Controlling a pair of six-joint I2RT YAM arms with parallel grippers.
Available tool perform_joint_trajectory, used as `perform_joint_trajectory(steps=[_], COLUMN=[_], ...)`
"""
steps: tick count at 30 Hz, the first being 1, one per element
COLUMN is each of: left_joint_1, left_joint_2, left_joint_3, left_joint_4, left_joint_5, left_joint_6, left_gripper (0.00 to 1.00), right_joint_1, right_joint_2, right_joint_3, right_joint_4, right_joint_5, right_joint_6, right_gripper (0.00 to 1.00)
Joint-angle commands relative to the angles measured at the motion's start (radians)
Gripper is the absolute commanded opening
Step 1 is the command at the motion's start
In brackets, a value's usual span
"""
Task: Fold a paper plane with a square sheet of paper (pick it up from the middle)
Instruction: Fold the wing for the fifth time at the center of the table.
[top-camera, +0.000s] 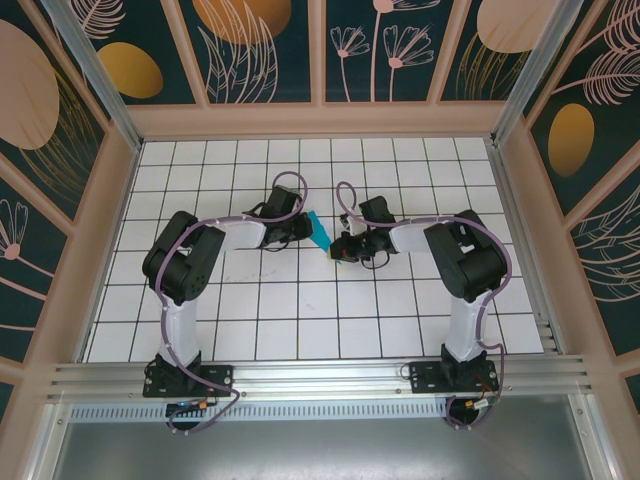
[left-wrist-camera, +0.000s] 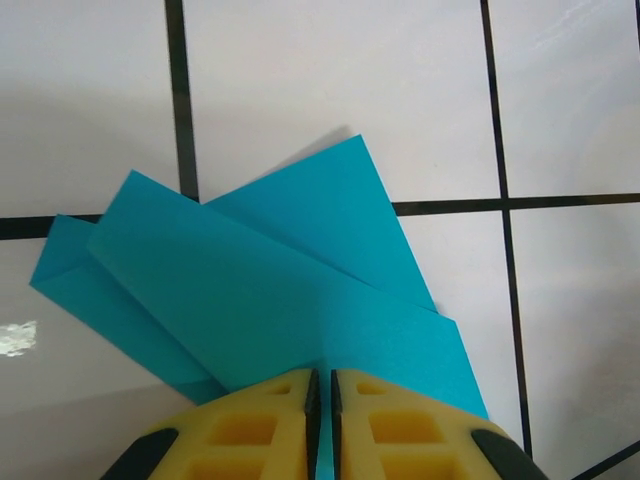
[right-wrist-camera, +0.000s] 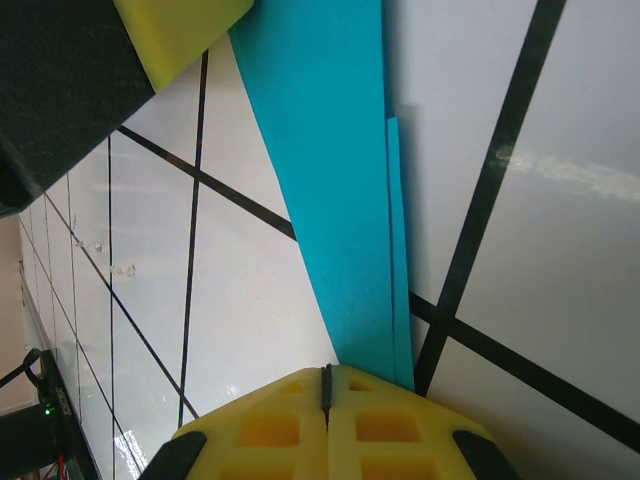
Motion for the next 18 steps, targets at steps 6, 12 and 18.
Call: perform_joint_trajectory(steps=[6,12,18], left_joint_1=[0.099,0.129,0.125], left_joint_2=[0.014,-0.033,-0.166], left_joint_3=[-0.046,-0.036,-0.076], left_joint_4=[-0.019,-0.02,0.051], left_joint_5=[-0.077,-0.082,0.011], left_joint_6=[-0.038,-0.017,0.02], left_gripper=[0.16,0.16,0.16], right_joint_1=[-0.011,-0.013,-0.012], right_joint_2=[0.093,0.1,0.1], right_joint_3=[-0.066,-0.071,-0.076], right_joint_4=[-0.129,-0.122,-0.117], right_joint_5=[0.126,0.12,0.114], right_joint_6=[0.003,0.004,0.004], right_gripper=[0.03,0.03,0.03])
